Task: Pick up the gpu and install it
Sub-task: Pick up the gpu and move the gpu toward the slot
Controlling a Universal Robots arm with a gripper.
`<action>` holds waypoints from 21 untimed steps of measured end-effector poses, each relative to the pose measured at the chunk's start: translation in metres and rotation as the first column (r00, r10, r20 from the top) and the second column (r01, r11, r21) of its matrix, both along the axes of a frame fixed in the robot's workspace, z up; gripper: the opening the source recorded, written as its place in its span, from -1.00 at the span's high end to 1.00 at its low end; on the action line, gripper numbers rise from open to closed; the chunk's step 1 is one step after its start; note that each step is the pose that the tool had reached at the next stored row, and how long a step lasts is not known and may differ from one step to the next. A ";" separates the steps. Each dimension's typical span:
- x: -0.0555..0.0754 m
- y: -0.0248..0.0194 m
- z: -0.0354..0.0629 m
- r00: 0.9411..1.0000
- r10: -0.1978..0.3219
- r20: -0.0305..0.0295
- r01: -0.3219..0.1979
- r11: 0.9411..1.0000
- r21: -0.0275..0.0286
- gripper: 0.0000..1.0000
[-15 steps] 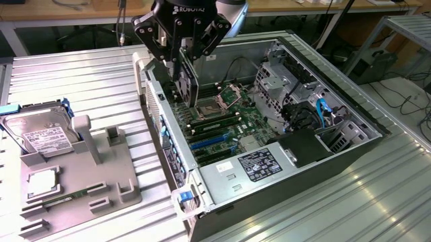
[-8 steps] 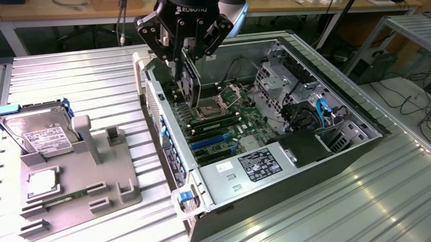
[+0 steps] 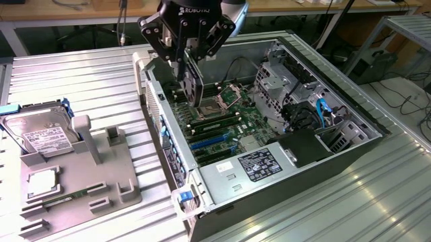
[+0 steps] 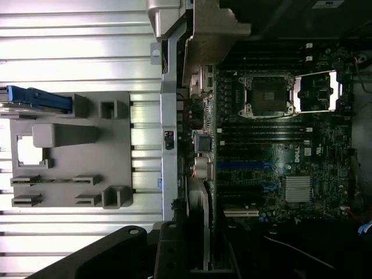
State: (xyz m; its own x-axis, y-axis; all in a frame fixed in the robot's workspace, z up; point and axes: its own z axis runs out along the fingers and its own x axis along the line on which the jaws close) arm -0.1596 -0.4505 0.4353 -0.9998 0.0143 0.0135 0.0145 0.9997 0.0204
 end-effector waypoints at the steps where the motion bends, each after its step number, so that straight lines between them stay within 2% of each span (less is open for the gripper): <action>1: 0.001 0.0000 -0.0001 1.000 0.000 0.000 0.000 1.000 0.000 0.45; 11: 0.008 0.0000 -0.0021 1.000 0.000 0.000 0.000 1.000 -0.001 0.45; 21: 0.011 0.0000 -0.0028 1.000 0.000 0.000 0.000 1.000 -0.023 0.45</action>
